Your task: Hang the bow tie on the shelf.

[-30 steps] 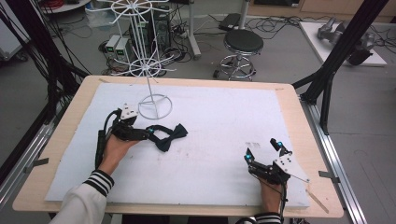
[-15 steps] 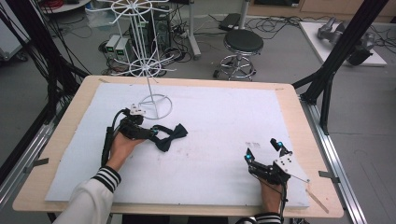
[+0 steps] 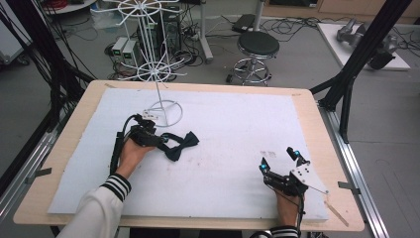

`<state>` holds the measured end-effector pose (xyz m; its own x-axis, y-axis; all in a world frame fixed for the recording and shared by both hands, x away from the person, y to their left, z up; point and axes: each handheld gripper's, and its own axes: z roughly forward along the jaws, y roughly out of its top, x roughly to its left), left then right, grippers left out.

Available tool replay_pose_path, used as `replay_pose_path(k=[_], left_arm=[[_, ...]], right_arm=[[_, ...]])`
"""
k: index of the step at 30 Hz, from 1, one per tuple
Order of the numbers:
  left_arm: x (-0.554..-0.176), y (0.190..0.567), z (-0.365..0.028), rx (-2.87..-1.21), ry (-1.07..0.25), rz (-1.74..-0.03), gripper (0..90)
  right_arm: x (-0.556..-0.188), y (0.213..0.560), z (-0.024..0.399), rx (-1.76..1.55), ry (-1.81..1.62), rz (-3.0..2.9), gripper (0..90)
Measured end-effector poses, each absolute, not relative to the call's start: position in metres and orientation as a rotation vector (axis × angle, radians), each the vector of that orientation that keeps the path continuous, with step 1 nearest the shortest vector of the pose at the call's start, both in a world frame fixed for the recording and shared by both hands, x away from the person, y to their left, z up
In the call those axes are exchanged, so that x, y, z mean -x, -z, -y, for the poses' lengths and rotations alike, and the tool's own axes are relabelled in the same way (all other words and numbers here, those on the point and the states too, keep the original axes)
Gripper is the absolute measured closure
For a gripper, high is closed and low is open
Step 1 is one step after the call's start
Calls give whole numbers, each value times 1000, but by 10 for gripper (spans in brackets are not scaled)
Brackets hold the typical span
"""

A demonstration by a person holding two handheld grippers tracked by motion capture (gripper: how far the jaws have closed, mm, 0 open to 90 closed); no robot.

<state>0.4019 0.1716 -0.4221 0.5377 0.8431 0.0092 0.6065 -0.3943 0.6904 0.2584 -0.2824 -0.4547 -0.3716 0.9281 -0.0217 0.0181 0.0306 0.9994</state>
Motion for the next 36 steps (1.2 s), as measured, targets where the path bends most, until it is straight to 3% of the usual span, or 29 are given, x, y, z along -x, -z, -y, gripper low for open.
replay_pose_path(k=[9, 13, 15, 27, 36], left_arm=[[-406, 427, -169, -2166, -458, -1216, 497], [-406, 427, -169, -2166, -447, -1210, 573], [-406, 427, -169, -2173, -452, -1201, 674], [-403, 429, -165, -2221, -447, -1154, 825], [-397, 429, -169, -2207, -483, -1109, 862]], right_arm=[[-258, 455, 283, -1000, -1451, -1515, 48], [-259, 455, 283, -996, -1451, -1514, 48], [-258, 455, 283, -996, -1451, -1514, 48], [-258, 455, 283, -997, -1452, -1514, 48], [-258, 455, 283, -1000, -1456, -1514, 48]])
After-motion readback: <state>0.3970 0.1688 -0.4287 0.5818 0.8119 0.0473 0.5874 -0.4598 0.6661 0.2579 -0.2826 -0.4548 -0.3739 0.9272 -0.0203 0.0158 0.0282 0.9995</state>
